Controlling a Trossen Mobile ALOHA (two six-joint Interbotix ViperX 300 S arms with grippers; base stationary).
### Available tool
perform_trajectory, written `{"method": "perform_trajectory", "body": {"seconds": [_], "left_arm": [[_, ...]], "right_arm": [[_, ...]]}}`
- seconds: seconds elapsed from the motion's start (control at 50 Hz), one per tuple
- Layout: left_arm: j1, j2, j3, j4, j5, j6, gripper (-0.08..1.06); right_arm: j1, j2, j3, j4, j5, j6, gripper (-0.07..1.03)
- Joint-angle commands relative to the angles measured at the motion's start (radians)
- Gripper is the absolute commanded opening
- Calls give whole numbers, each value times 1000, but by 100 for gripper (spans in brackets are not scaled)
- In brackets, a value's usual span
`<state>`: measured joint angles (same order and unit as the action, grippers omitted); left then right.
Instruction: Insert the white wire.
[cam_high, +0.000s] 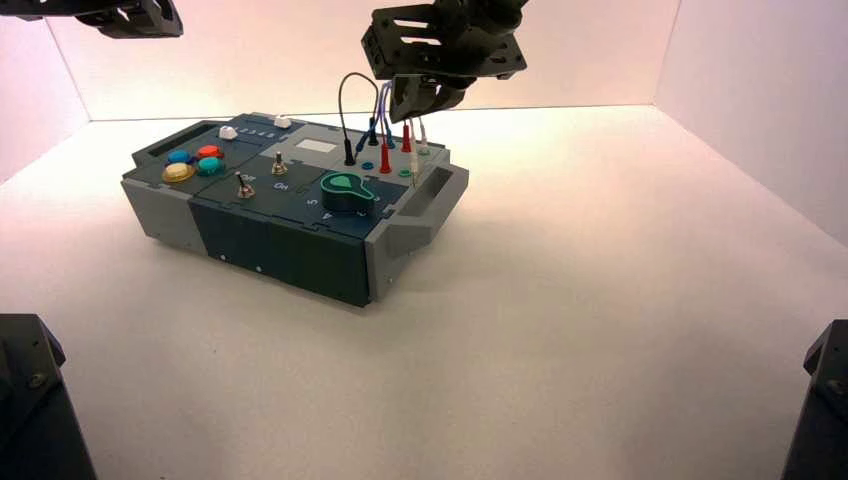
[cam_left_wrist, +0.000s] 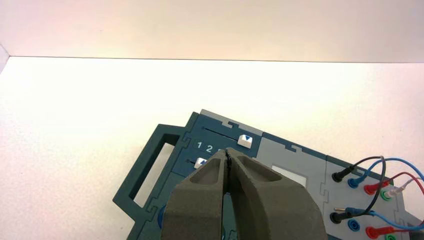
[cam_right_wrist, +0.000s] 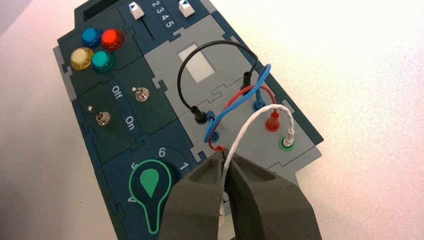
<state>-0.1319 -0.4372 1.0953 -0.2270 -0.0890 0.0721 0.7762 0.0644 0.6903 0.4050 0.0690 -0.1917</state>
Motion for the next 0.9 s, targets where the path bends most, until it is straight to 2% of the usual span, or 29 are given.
{"method": "perform_trajectory", "body": {"seconds": [0.02, 0.2, 0.26, 0.28, 0.32, 0.38, 0.9], "left_arm": [[8, -9, -12, 3, -5, 3, -3], [8, -9, -12, 3, -5, 3, -3], [8, -11, -12, 3, -5, 3, -3], [8, -11, -12, 3, -5, 3, -3], [8, -11, -12, 2, -5, 2, -3], [8, -11, -12, 3, -5, 3, -3], [8, -11, -12, 3, -5, 3, -3]], "right_arm": [[-2, -32, -14, 2, 0, 3, -2], [3, -38, -9, 2, 18, 5, -1], [3, -41, -8, 2, 29, 5, 4], [3, -43, -6, 2, 38, 6, 10], [3, -43, -6, 2, 46, 6, 15], [3, -43, -6, 3, 58, 6, 18], [3, -43, 18, 6, 61, 6, 18]]}}
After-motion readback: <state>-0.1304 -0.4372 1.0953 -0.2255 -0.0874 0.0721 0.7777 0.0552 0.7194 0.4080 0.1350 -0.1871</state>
